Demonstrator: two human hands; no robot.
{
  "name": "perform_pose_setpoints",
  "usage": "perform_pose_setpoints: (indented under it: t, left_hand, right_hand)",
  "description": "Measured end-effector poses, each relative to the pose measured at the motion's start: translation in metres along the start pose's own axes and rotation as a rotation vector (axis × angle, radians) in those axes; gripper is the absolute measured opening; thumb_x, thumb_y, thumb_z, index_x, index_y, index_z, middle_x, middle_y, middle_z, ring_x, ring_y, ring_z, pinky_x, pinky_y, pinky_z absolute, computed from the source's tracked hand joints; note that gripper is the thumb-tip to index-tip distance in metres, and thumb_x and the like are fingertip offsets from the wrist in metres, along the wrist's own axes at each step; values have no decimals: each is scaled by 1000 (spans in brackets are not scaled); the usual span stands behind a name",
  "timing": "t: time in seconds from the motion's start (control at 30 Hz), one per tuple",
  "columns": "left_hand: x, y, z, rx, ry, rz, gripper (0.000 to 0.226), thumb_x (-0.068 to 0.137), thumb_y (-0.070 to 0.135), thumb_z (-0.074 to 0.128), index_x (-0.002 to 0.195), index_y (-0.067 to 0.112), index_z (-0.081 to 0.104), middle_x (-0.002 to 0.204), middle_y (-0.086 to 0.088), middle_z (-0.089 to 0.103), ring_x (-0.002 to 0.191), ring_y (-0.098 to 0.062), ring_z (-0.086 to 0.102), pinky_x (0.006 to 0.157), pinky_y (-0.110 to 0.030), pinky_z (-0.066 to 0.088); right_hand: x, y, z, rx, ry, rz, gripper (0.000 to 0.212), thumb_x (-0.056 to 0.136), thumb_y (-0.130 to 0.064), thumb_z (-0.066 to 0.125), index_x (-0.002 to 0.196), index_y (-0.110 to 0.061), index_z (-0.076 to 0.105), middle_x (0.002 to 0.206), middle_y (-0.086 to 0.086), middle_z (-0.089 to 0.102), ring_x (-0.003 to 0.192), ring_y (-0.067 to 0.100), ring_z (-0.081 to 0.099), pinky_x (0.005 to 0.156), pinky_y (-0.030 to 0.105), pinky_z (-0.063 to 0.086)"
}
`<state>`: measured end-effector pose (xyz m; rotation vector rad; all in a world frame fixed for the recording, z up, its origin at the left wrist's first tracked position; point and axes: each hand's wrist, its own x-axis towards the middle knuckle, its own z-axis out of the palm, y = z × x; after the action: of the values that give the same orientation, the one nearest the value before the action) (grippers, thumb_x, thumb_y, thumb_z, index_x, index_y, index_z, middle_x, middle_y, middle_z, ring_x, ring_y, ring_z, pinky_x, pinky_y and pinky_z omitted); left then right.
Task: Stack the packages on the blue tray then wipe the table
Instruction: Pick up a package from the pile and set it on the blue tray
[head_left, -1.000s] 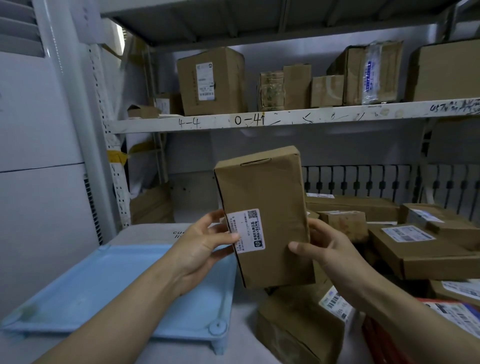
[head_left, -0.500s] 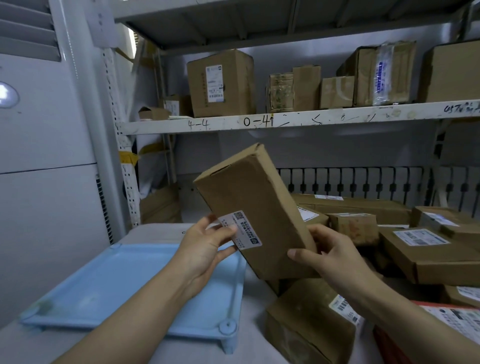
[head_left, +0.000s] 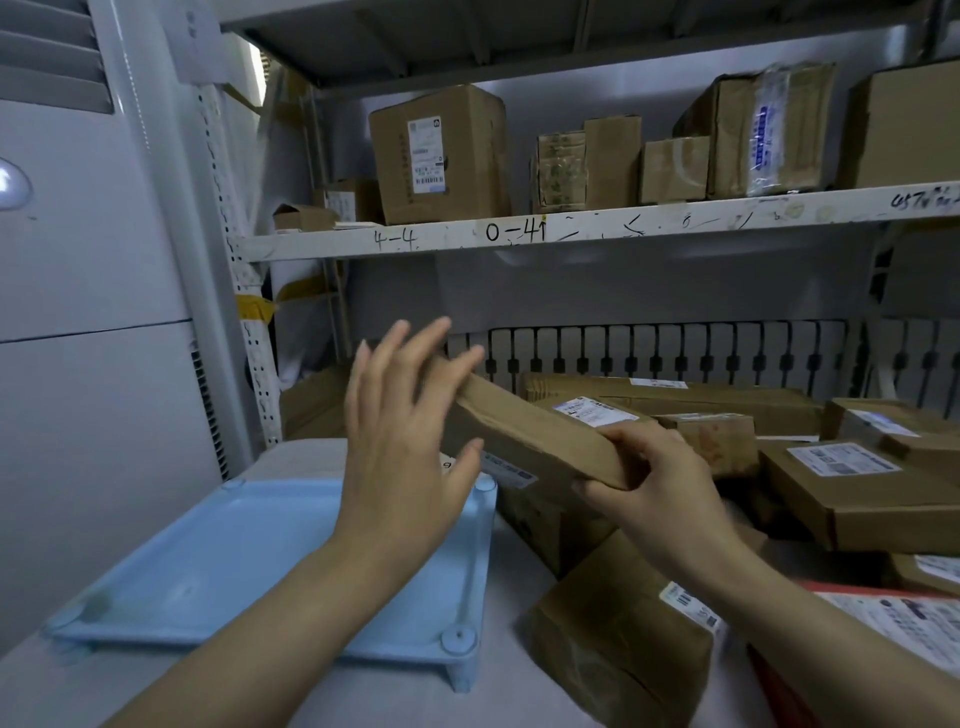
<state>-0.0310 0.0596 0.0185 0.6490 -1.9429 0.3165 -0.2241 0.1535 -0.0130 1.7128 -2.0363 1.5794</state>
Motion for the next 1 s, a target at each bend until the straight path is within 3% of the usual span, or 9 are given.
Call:
perform_pose_setpoints:
  t: [0.17,0.27,0.4,0.5,0.57,0.67,0.77,0.93,1.0]
  left_hand:
    - [0,5,3,192,-152,169,64,68,19,81,128,17,61,140,-6,55,141,-32,38,118,-57,18]
    - [0,5,5,196,-201,189,55,69,21,80,121,23,65,119,3,65,122,-26,55,117,-50,20]
    - [-4,-6,7,29,-248,61,43,74,18,78,111,31,63,104,13,61,103,-17,54,105,-29,23]
    - [-7,-15,7,-121,-246,-94,36,78,18,76,104,37,59,99,19,58,97,-12,50,93,-31,32]
    - [-9,-22,6,-195,-251,-165,34,80,18,76,101,38,58,95,19,59,91,-10,49,91,-36,37]
    - [-12,-27,5,-249,-278,-211,32,81,17,75,99,37,58,93,18,59,92,-8,48,91,-38,39]
    - [-14,-27,7,-229,-279,-229,33,81,16,74,100,37,57,95,18,58,95,-11,48,95,-38,39]
    - [-15,-21,7,-208,-260,-191,46,76,18,78,116,34,59,106,17,57,104,-10,48,101,-39,36]
    - [-13,-16,7,-234,-258,-173,51,77,21,77,122,36,58,111,19,57,108,-9,47,101,-39,37]
  right_hand:
    - [1,-5,1,-127,0,-101,37,77,-20,79,107,-35,64,98,-17,56,98,6,42,91,36,41]
    - [0,-4,1,-145,3,-149,39,77,-20,79,108,-36,62,100,-16,55,99,6,42,88,31,42]
    - [1,-1,-5,-27,9,-156,55,75,-19,82,117,-38,52,109,-20,49,107,3,45,88,19,42]
    - [1,4,-10,124,-36,-9,72,74,-14,83,131,-37,45,123,-16,50,116,4,46,93,20,42]
    - [3,10,-10,153,-67,45,69,75,-12,82,128,-39,46,126,-16,53,121,6,47,98,24,44]
    - [3,15,-8,117,-67,60,51,78,-11,80,115,-37,56,117,-17,59,116,8,50,102,37,46]
    - [3,14,-6,162,-76,48,45,78,-9,80,113,-27,61,111,-14,64,108,5,55,92,28,47]
    - [3,13,0,174,-67,43,47,76,-12,82,113,-31,61,114,-5,62,107,9,54,88,37,52]
    - [3,10,1,165,-71,15,47,76,-13,82,113,-33,59,116,-9,60,107,4,52,86,29,50]
